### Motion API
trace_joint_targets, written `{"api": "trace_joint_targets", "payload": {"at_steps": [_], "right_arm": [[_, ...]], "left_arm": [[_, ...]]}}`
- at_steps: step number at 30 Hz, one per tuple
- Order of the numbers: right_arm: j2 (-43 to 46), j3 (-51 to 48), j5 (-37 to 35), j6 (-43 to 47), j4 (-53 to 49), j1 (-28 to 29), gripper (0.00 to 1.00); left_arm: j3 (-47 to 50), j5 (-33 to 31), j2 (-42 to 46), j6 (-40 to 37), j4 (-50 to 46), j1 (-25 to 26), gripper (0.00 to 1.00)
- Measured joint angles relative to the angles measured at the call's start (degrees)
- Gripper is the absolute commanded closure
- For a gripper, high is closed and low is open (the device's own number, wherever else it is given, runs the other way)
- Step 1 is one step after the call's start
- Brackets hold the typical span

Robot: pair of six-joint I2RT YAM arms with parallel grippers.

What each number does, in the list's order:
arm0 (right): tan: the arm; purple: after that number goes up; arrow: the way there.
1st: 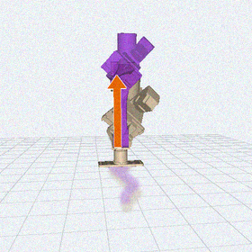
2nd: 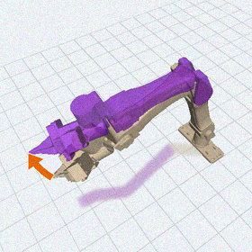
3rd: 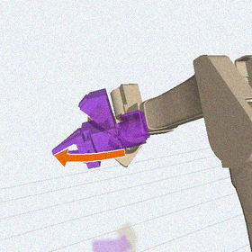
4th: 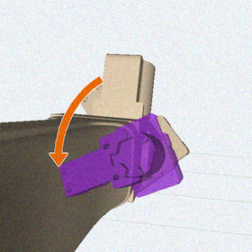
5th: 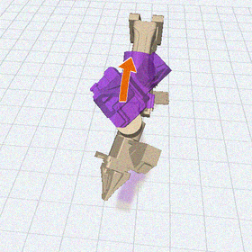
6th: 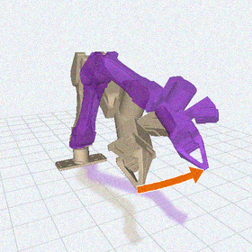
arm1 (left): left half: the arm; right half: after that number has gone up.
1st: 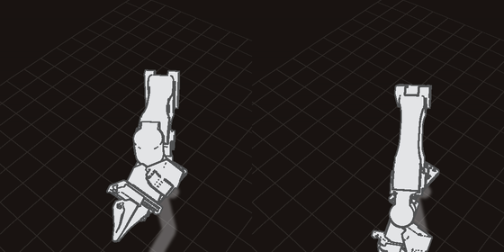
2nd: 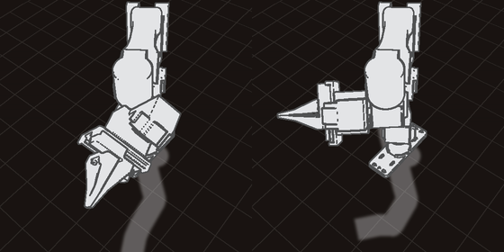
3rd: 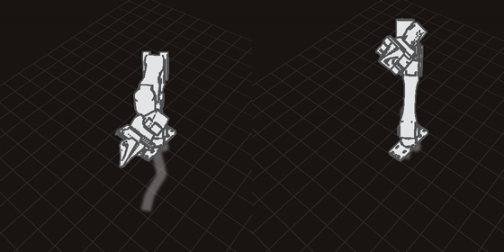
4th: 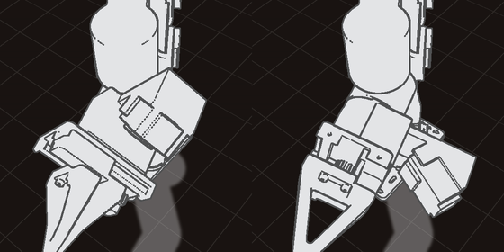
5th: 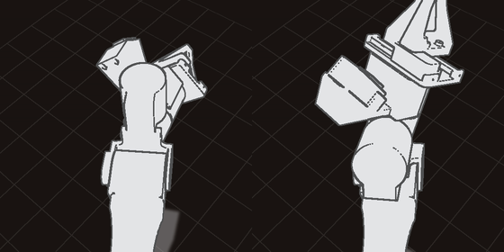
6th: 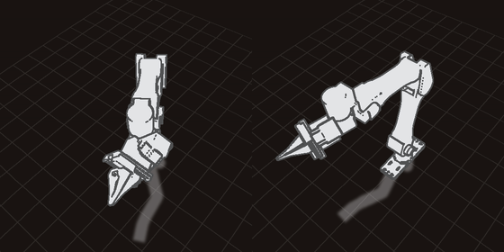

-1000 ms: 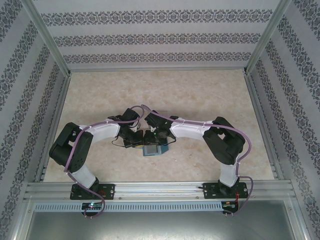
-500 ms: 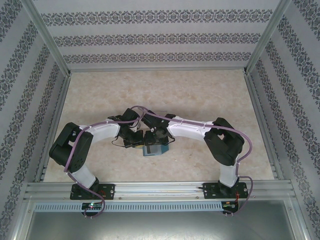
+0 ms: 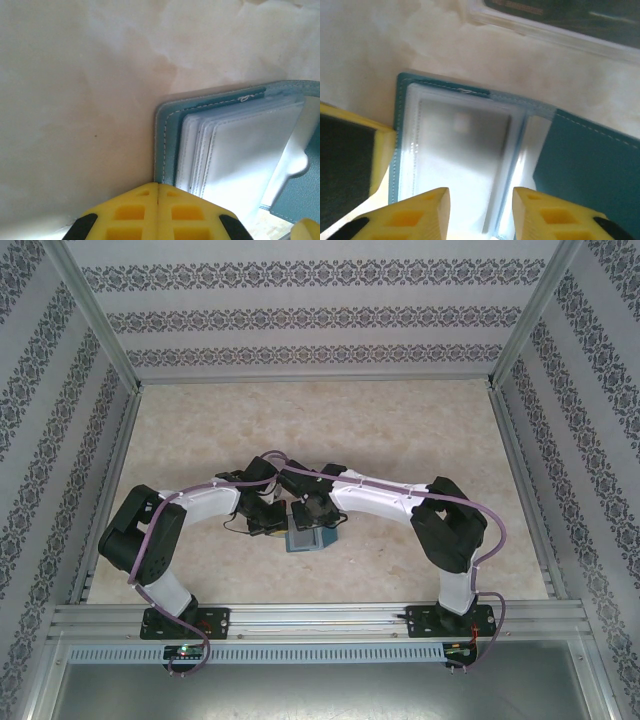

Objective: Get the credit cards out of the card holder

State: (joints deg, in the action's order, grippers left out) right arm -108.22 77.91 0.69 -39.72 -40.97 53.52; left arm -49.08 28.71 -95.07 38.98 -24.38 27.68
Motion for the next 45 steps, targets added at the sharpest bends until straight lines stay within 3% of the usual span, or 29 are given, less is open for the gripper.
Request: {"api": "trace_joint_targets", "payload": {"at_steps": [6,16,24,36,45], "right_arm": [[-0.02,-2.10,5.57,-1.11,6.14,0.00,0.79],[-2.95,-2.34,7.65,-2.12,8.66,-0.02,0.74],[-3.15,-2.27,5.95,-2.08,6.82,-0.13,0.59],[-3.80,-0.59,2.23,-1.27,1.66,0.42,0.43],[-4.13,2.25,-4.00,-0.35,-5.53,1.51,0.40]], "left_arm": [[0.00,0.02,0.00,0.02,-0.02,0.00,0.96],[0.00,0.00,-0.02,0.02,-0.02,-0.02,0.96],[0.00,0.02,-0.02,0.00,-0.02,-0.04,0.97],[0.00,0.02,-0.02,0.02,-0.02,-0.04,0.97],[0.00,0.02,-0.02,0.00,-0.02,-0.04,0.97]]}}
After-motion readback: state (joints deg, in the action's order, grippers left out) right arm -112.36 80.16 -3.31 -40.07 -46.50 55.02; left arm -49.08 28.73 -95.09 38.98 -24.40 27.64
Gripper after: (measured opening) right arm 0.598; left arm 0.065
